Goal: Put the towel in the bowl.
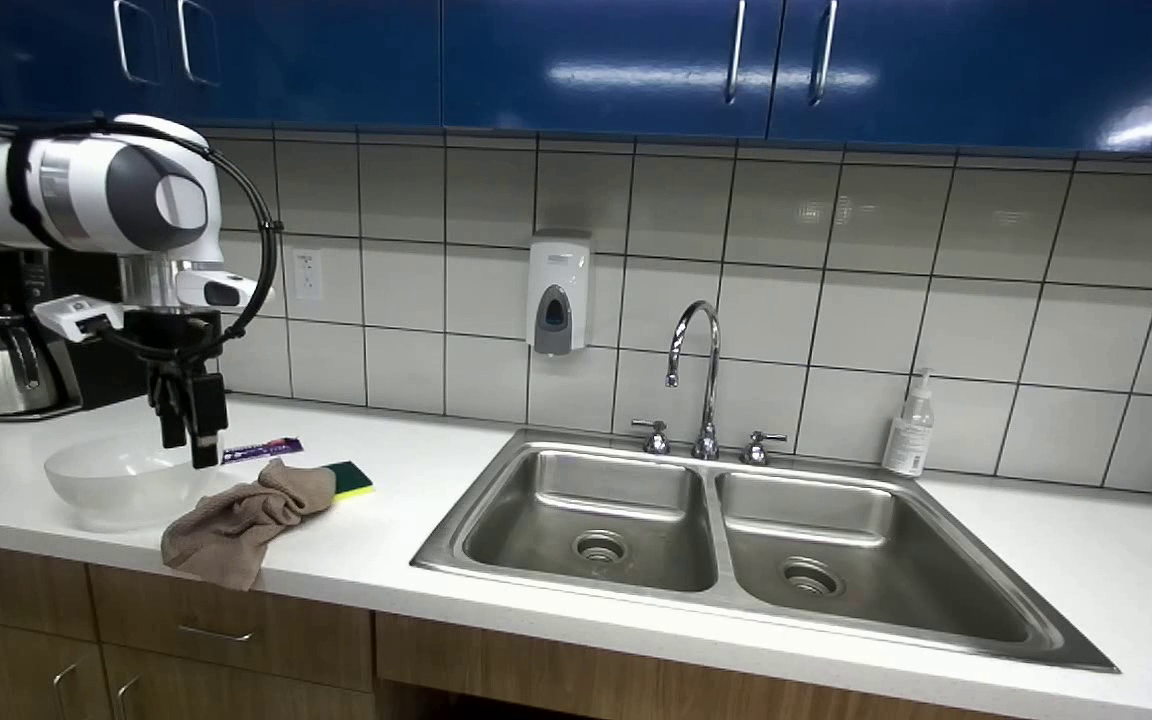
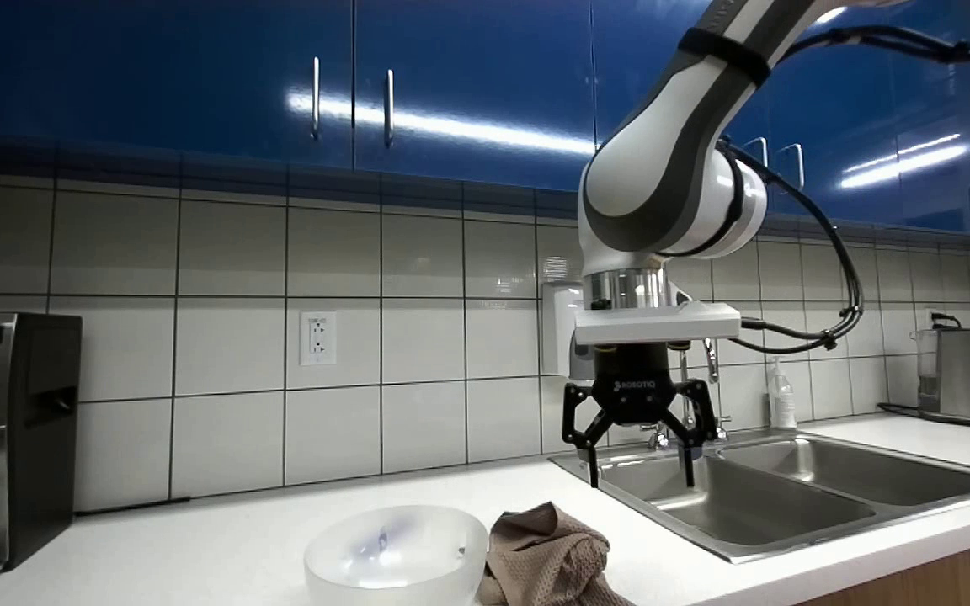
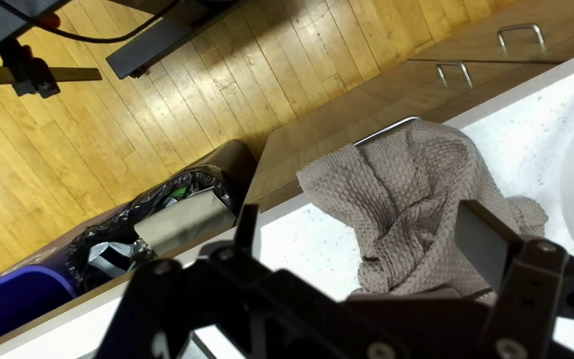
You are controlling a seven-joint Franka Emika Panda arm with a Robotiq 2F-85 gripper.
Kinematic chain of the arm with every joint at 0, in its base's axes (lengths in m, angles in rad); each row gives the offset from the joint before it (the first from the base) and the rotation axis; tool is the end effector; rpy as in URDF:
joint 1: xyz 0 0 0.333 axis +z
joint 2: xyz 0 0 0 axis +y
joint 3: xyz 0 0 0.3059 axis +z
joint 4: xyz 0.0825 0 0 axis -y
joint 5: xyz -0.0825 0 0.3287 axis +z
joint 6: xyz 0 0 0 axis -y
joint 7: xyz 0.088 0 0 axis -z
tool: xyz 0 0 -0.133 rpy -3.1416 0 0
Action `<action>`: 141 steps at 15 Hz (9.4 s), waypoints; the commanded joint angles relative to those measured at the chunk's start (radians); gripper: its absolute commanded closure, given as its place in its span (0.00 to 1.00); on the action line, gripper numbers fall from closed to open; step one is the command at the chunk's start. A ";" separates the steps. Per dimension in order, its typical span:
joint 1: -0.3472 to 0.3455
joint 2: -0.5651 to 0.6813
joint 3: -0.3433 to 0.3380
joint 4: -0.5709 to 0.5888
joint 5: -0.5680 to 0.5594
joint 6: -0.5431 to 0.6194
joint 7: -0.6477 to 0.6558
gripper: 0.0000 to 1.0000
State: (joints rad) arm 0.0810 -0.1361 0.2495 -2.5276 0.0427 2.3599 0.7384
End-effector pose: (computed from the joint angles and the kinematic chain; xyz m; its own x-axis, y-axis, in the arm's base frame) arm 0.3863 0.1327 0.3256 0.9037 -0.4275 -0.0230 -0.4269 -0.9039 0.0270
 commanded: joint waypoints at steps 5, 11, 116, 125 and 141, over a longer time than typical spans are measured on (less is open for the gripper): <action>0.028 0.223 -0.050 0.197 -0.060 -0.017 0.135 0.00; 0.081 0.339 -0.101 0.298 -0.081 -0.010 0.172 0.00; 0.184 0.064 0.035 0.315 0.037 0.089 0.028 0.98; 0.218 0.173 0.059 0.391 0.027 0.107 0.031 0.98; 0.293 0.475 -0.001 0.585 0.008 0.168 0.050 0.98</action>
State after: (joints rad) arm 0.3502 0.2953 0.2735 -1.9936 0.0561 2.5216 0.7948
